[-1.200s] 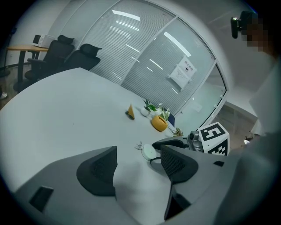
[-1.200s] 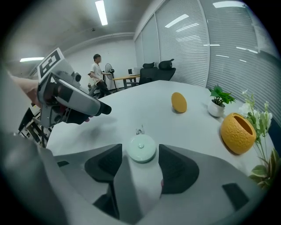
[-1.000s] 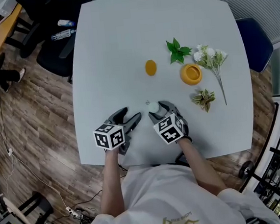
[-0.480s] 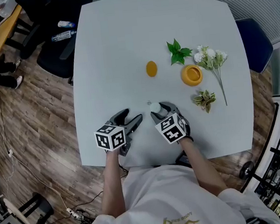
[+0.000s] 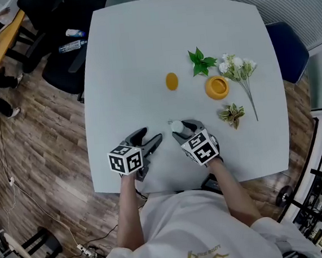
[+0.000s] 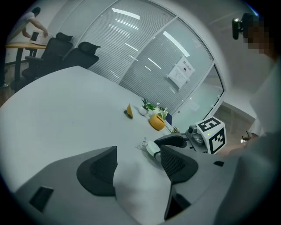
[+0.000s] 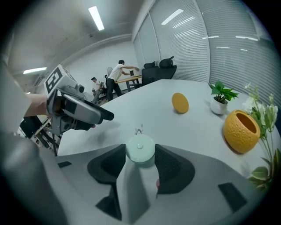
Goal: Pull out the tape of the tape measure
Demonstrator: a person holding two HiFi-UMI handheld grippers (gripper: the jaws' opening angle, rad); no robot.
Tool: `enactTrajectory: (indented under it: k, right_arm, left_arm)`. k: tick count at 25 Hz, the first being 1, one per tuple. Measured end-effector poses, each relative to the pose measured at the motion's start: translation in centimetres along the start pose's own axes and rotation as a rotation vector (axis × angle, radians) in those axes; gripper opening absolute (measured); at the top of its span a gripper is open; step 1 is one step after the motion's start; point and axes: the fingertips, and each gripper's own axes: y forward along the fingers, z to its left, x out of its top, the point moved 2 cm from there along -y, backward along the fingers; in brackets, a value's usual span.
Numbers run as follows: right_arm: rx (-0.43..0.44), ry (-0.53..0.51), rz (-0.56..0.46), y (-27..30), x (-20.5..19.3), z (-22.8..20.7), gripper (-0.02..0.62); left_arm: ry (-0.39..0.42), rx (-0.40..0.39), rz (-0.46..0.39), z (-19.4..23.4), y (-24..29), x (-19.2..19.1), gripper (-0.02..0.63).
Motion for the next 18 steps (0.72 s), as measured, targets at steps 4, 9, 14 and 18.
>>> enactTrajectory:
  k: [4, 9, 14, 18]
  right_arm:
    - [0.034, 0.003, -0.018, -1.3, 0.0, 0.7, 0.224]
    - [0.049, 0.004, -0.043, -3.0, 0.0, 1.5, 0.224]
    - [0.056, 0.006, -0.073, -4.9, 0.1, 2.3, 0.224]
    - [0.062, 0.001, -0.100, -6.5, 0.3, 2.9, 0.224]
  left_arm:
    - [0.009, -0.010, -0.004, -0.7, -0.4, 0.0, 0.293]
    - [0.011, -0.026, -0.022, -1.6, -0.8, 0.3, 0.293]
    - [0.016, -0.050, -0.037, -2.9, -1.4, 0.6, 0.293]
    - [0.006, -0.078, -0.062, -4.0, -2.0, 0.9, 0.293]
